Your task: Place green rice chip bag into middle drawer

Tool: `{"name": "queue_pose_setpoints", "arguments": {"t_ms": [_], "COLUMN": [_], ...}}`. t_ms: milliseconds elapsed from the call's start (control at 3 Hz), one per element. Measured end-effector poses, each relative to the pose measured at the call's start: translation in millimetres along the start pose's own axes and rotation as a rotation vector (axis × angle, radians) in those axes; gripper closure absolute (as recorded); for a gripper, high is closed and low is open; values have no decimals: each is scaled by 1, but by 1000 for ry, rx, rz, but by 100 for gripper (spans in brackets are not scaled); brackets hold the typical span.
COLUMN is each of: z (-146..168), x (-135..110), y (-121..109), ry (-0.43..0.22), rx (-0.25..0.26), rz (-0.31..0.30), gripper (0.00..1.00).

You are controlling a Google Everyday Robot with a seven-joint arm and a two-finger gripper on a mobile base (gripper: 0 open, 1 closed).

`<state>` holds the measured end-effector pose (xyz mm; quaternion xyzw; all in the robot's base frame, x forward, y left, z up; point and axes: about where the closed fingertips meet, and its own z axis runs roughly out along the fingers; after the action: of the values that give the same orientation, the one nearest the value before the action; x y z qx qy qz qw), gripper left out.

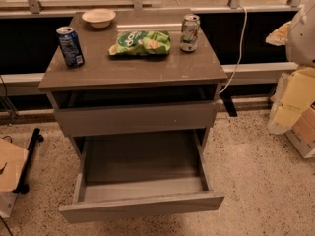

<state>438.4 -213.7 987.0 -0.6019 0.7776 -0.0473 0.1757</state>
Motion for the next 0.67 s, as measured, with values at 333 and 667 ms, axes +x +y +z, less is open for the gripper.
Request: {"name": "queue_pose_setpoints", "arguments": {"t_ms": [333,667], "z": [0,7], "x": [-2,-12], "y": [0,-3], "ry": [-4,-48], "rx": [5,4], "rz": [1,28], "gripper": [0,0]}}
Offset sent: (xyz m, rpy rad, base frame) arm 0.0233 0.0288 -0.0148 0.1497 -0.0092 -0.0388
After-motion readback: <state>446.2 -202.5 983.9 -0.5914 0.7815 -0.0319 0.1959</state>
